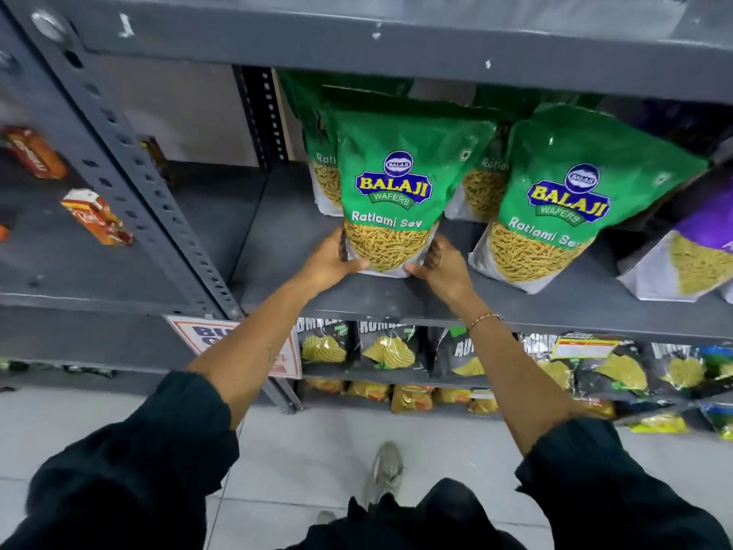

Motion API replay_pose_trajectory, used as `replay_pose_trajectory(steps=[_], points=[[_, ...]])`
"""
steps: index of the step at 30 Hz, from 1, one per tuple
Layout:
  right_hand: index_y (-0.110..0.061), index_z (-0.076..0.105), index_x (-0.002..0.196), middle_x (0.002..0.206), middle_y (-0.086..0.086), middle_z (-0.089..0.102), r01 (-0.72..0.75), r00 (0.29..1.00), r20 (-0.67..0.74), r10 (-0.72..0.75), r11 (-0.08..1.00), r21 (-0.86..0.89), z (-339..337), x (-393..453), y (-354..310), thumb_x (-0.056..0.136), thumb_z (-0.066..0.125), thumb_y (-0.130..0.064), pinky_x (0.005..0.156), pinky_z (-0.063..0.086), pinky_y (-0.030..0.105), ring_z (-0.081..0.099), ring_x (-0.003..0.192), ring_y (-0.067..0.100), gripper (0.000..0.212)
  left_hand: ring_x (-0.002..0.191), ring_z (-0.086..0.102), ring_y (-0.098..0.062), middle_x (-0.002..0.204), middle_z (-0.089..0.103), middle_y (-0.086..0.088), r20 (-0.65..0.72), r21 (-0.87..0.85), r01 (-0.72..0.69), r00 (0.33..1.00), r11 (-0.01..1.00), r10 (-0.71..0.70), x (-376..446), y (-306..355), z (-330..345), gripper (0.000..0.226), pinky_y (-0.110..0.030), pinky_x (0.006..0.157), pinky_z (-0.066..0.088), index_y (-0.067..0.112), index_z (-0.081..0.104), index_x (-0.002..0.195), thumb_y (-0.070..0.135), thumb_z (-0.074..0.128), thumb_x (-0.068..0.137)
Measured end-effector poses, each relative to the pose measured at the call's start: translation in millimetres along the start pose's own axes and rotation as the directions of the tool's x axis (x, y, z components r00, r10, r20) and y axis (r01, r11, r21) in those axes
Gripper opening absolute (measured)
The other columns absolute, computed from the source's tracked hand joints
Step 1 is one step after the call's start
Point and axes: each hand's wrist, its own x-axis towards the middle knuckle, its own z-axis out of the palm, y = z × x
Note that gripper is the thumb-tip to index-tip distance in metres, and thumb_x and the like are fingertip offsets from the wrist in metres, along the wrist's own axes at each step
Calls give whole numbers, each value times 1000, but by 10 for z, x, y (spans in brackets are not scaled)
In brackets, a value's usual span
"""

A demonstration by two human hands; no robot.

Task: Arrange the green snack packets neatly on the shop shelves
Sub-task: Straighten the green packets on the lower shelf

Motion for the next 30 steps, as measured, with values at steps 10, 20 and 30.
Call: replay_pose_trajectory(steps=[10,20,30], points=[[-6,54,107,113,12,68,38,998,46,-40,998,55,394,-66,-359,69,77,-7,88,52,32,63,99,20,45,122,53,-24,133,56,-15,-155,-10,-23,988,1000,22,-129,-242,-392,62,-32,107,37,6,45,129,-3,72,73],[-11,52,118,121,9,66,49,998,38,-53,994,99,580,-134,-339,72,75,-13,95,52,37,64,107,20,51,126,51,-21,138,53,-9,-152,160,18,988,987,7,-162,-426,-517,67,-43,108,40,16,33,136,16,70,79],[-3,68,89,87,14,73,-93,894,-440,83,996,-2,-115,-696,11,84,65,-18,68,40,15,61,76,16,16,80,59,-18,94,64,-7,-417,267,-297,822,917,387,-708,-149,424,23,-27,70,41,6,58,103,19,40,97]])
